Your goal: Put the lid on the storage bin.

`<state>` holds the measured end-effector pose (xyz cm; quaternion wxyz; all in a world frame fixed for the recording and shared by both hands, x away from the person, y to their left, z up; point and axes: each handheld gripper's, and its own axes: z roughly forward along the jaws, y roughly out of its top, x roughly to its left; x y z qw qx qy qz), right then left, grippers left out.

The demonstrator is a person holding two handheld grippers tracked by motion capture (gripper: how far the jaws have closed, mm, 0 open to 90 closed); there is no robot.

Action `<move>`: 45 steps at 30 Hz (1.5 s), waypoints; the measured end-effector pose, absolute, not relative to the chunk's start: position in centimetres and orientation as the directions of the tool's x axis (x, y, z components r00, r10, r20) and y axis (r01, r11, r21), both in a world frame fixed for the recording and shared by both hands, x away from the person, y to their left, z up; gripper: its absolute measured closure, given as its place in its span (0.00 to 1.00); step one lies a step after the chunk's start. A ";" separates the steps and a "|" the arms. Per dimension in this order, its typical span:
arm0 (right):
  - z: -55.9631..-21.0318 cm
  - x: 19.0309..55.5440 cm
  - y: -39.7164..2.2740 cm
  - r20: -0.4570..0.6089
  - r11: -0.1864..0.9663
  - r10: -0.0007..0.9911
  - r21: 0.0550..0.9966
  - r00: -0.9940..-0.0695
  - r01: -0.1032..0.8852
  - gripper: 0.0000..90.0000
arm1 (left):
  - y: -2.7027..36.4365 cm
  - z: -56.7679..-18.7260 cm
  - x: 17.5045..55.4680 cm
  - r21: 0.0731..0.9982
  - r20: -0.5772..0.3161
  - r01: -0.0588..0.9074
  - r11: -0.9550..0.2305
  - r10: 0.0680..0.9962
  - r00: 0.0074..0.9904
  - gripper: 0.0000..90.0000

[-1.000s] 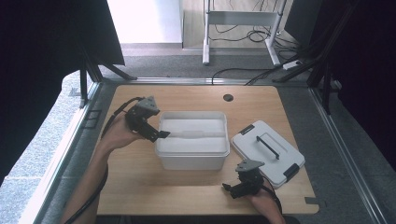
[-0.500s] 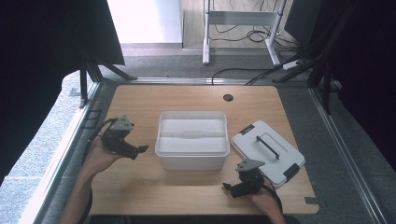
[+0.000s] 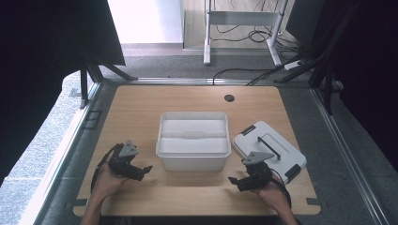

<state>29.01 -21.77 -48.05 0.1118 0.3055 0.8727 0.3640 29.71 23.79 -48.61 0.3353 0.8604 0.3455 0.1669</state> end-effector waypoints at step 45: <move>-43.0 38.0 -31.7 -0.015 0.522 0.789 0.543 -0.614 0.658 0.94 | 23.4 -52.3 28.6 0.663 -0.030 0.564 -0.493 0.734 0.678 0.00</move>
